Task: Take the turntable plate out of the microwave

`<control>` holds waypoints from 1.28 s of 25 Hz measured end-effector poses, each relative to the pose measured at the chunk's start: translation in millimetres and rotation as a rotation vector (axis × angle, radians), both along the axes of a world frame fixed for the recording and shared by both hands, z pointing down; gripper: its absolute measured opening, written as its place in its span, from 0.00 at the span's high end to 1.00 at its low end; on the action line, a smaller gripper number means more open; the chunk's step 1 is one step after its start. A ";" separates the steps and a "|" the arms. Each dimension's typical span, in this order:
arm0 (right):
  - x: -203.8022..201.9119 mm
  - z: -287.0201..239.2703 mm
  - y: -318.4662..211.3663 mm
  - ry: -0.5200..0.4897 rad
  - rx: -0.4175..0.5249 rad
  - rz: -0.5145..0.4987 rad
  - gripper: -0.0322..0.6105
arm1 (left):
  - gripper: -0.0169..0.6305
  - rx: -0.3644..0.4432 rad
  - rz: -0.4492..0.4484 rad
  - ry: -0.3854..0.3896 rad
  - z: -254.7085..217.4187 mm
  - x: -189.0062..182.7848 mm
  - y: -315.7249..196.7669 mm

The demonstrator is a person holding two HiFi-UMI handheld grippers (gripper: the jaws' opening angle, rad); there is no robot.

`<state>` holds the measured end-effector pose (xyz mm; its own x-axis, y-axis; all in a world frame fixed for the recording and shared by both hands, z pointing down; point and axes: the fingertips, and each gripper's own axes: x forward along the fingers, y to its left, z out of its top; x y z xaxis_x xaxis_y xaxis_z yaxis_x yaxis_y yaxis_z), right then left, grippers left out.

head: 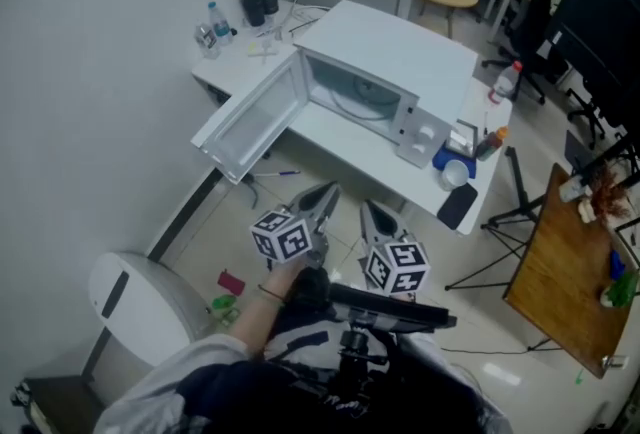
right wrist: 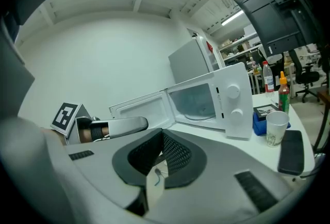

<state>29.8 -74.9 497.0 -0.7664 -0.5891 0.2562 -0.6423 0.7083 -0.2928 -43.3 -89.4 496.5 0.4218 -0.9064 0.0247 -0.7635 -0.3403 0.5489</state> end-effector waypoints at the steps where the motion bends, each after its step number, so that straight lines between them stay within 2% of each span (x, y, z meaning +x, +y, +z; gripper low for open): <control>1: -5.5 1.3 -8.3 0.003 -0.002 0.012 0.95 | 0.97 -0.003 0.009 0.000 0.6 -5.6 -9.2; 10: -54.4 15.9 -82.1 0.033 -0.054 0.120 0.95 | 0.97 -0.034 0.060 0.024 7.2 -60.7 -80.4; 13: -63.0 26.6 -106.4 0.132 -0.025 0.185 0.95 | 0.97 -0.039 0.086 0.023 8.9 -74.3 -99.5; 15: -72.0 33.2 -118.8 0.187 -0.010 0.193 0.95 | 0.97 -0.049 0.102 0.025 11.3 -82.6 -111.5; 24: -96.7 53.2 -162.4 0.105 -0.142 0.229 0.94 | 0.97 -0.098 0.188 0.050 28.4 -96.6 -171.6; 32: -81.6 63.5 -180.0 0.119 -0.181 0.290 0.94 | 0.97 -0.261 0.243 0.108 74.9 -93.7 -215.4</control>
